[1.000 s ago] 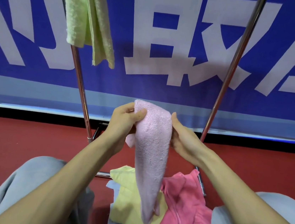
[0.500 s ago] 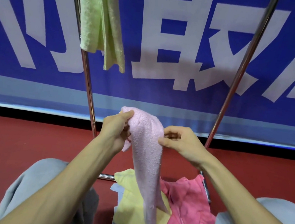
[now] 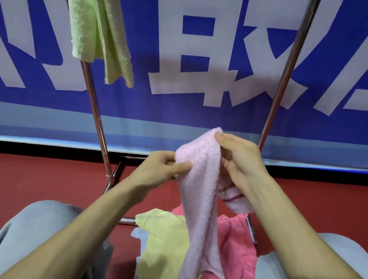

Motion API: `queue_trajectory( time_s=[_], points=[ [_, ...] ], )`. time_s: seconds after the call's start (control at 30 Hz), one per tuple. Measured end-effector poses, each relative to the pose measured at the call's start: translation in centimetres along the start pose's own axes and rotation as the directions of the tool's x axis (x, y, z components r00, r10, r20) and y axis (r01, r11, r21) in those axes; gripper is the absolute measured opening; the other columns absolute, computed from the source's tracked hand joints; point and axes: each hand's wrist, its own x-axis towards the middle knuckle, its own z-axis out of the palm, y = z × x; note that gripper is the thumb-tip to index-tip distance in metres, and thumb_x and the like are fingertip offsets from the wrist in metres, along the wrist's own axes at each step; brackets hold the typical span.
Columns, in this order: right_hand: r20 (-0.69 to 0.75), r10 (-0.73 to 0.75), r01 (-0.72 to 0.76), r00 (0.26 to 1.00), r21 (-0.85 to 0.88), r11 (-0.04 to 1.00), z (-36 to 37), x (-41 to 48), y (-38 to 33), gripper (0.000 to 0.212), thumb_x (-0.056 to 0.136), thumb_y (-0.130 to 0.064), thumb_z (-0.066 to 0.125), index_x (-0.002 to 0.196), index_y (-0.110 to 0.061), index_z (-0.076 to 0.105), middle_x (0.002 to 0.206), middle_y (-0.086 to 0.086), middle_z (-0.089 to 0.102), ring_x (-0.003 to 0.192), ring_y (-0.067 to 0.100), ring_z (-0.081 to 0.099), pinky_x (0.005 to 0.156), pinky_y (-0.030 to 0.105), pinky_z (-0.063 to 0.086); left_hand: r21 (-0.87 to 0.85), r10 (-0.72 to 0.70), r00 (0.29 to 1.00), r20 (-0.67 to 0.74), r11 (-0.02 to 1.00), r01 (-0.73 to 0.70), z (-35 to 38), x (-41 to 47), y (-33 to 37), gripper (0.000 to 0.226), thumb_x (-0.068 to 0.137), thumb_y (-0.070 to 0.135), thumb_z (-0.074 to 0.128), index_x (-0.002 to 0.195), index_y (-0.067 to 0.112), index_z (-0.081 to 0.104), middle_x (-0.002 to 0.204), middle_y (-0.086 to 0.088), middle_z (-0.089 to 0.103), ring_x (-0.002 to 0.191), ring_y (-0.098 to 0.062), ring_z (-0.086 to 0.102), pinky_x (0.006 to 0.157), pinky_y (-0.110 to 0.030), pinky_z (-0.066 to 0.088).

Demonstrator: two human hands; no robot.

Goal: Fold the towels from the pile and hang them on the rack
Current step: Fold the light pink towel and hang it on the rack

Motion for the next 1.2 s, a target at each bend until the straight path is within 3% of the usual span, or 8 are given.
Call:
queue_trajectory(
  time_s=[0.3,0.43,0.53,0.6,0.8,0.93,1.1,1.2],
  points=[
    [0.001,0.227,-0.227,0.974,0.044,0.973,-0.7,0.1,0.7,0.023,0.091,-0.024,0.061,0.101,-0.003,0.065,0.088,0.009,0.068,0.079,0.02,0.064,0.071,0.029,0.053,-0.119,0.185,0.979,-0.09,0.974,-0.195,1.5,0.1,0.6,0.017,0.094,0.015,0.056,0.104,0.006,0.067,0.09,-0.004,0.07,0.08,-0.013,0.061,0.072,-0.027,0.049],
    [0.12,0.264,-0.264,0.957,-0.015,0.964,0.3,-0.5,1.3,0.04,0.093,-0.042,0.054,0.107,-0.007,0.065,0.093,0.008,0.07,0.082,0.02,0.065,0.073,0.03,0.052,-0.186,0.136,0.978,-0.16,0.969,-0.165,0.6,0.3,1.0,0.025,0.089,0.026,0.06,0.098,0.003,0.068,0.09,-0.013,0.065,0.08,-0.02,0.055,0.075,-0.034,0.044],
    [0.18,0.303,-0.29,0.936,-0.092,0.953,0.9,-0.7,1.8,0.053,0.092,-0.052,0.047,0.114,-0.007,0.065,0.102,0.009,0.071,0.093,0.021,0.065,0.085,0.031,0.05,-0.232,0.082,0.974,-0.212,0.964,-0.132,-0.2,0.3,1.2,0.02,0.093,0.017,0.056,0.093,0.001,0.068,0.078,-0.007,0.065,0.069,-0.014,0.057,0.063,-0.023,0.046],
    [0.221,0.306,-0.288,0.926,-0.112,0.951,1.3,-0.9,2.1,0.052,0.093,-0.052,0.045,0.11,-0.008,0.065,0.086,0.004,0.069,0.078,0.017,0.061,0.075,0.028,0.047,-0.274,0.045,0.974,-0.223,0.956,-0.107,-0.7,0.2,1.5,0.017,0.094,0.012,0.054,0.089,0.002,0.067,0.07,-0.002,0.067,0.06,-0.008,0.06,0.054,-0.016,0.046],
    [0.373,0.252,-0.174,0.893,-0.23,0.957,2.1,-1.6,3.0,0.059,0.083,-0.036,0.056,0.119,0.01,0.058,0.107,0.015,0.064,0.097,0.022,0.058,0.088,0.033,0.044,-0.353,-0.128,0.944,-0.303,0.936,0.014,-2.1,0.0,1.9,0.012,0.086,0.015,0.061,0.077,0.008,0.06,0.06,-0.001,0.052,0.051,-0.012,0.047,0.046,-0.016,0.036],
    [0.45,0.251,-0.1,0.857,-0.333,0.938,1.9,-1.7,3.2,0.022,0.092,-0.02,0.052,0.098,-0.003,0.065,0.083,0.002,0.069,0.078,0.013,0.062,0.073,0.025,0.047,-0.462,-0.231,0.898,-0.373,0.886,0.036,-2.8,-0.1,2.1,0.011,0.084,0.016,0.064,0.081,0.006,0.066,0.075,-0.007,0.062,0.067,-0.02,0.056,0.06,-0.024,0.044],
    [0.415,0.109,0.073,0.903,-0.397,0.915,2.1,-1.4,3.0,0.016,0.091,-0.015,0.059,0.092,0.0,0.064,0.077,0.005,0.064,0.07,0.012,0.057,0.068,0.024,0.044,-0.544,-0.263,0.898,-0.352,0.839,0.032,-3.4,0.1,1.9,0.012,0.084,0.012,0.063,0.09,0.002,0.061,0.058,-0.002,0.049,0.048,-0.014,0.046,0.051,-0.022,0.039],
    [0.351,-0.002,0.159,0.937,-0.42,0.894,2.3,-1.4,2.7,0.014,0.091,-0.014,0.06,0.085,-0.003,0.065,0.07,0.002,0.063,0.064,0.01,0.054,0.06,0.019,0.041,-0.499,-0.247,0.913,-0.325,0.865,0.056,-3.3,0.2,1.5,0.016,0.083,0.011,0.063,0.094,-0.001,0.062,0.069,-0.006,0.053,0.062,-0.018,0.049,0.065,-0.028,0.044]
  ],
)
